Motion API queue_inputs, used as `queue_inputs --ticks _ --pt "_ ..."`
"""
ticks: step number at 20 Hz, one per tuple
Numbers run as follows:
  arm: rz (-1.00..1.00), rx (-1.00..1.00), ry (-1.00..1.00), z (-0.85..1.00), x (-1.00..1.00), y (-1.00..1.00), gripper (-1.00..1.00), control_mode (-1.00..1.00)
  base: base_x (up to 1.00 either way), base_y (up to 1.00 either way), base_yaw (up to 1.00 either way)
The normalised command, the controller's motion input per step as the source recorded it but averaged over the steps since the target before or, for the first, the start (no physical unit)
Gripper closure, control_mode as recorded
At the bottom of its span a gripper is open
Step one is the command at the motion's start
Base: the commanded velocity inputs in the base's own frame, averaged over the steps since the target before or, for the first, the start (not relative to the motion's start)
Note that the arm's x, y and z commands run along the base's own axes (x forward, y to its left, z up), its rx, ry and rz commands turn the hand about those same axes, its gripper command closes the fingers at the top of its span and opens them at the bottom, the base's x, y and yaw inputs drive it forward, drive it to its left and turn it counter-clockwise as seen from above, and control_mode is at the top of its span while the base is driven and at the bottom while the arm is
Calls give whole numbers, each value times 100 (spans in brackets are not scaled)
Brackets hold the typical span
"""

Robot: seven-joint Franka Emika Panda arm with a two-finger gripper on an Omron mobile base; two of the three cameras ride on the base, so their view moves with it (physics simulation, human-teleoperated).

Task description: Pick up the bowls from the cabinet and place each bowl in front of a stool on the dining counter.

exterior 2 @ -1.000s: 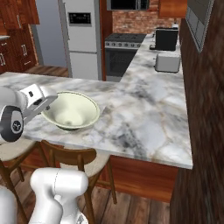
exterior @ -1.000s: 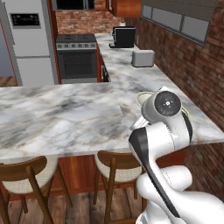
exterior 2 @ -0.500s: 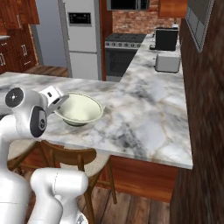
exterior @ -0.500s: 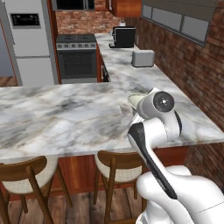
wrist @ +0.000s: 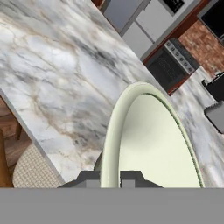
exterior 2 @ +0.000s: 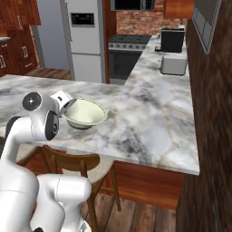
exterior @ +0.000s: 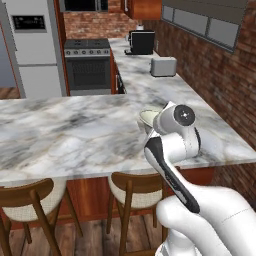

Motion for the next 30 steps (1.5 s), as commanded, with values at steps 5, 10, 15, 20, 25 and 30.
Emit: queue_inputs --ticks 5,10,15,20,25,30 --pt "1 0 4 -8 25 9 100 -100 0 0 0" --pt "0 0 4 -23 17 5 100 -100 0 0 0" --pt "1 0 3 -29 26 1 100 -100 0 0 0" --pt "0 0 0 -24 38 4 100 -100 0 0 0" --pt "0 -3 0 -22 29 9 100 -100 0 0 0" --pt "0 -2 0 -19 22 1 100 -100 0 0 0"
